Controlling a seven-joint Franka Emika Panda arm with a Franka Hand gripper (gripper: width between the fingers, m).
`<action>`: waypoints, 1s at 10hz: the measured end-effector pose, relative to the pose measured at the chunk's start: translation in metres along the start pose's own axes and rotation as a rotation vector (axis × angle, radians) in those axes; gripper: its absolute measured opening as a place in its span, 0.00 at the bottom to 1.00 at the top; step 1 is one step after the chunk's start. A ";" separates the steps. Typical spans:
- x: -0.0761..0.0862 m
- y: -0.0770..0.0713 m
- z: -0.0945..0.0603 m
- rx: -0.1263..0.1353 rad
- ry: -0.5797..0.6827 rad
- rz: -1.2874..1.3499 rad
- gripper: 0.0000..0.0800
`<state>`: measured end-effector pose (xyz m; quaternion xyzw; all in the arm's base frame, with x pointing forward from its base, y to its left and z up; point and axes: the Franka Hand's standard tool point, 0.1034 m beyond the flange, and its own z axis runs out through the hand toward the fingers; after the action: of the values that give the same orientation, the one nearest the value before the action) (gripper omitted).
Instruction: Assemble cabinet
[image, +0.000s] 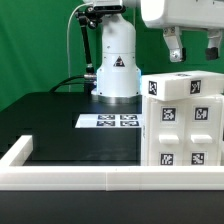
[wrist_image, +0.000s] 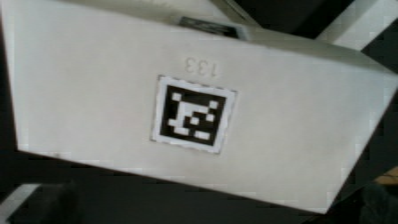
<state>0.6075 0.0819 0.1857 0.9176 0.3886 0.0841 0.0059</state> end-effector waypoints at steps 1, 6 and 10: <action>-0.001 0.001 0.000 0.000 0.000 -0.035 1.00; -0.008 0.001 0.004 0.006 -0.084 -0.623 1.00; -0.014 0.006 0.017 0.046 -0.188 -0.945 1.00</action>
Offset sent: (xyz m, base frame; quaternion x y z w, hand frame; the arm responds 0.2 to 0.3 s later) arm -0.0023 0.0060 -0.0007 0.0232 -0.0250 -0.2953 0.9548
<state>0.6054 0.0688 0.1669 0.6439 0.7626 -0.0196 0.0582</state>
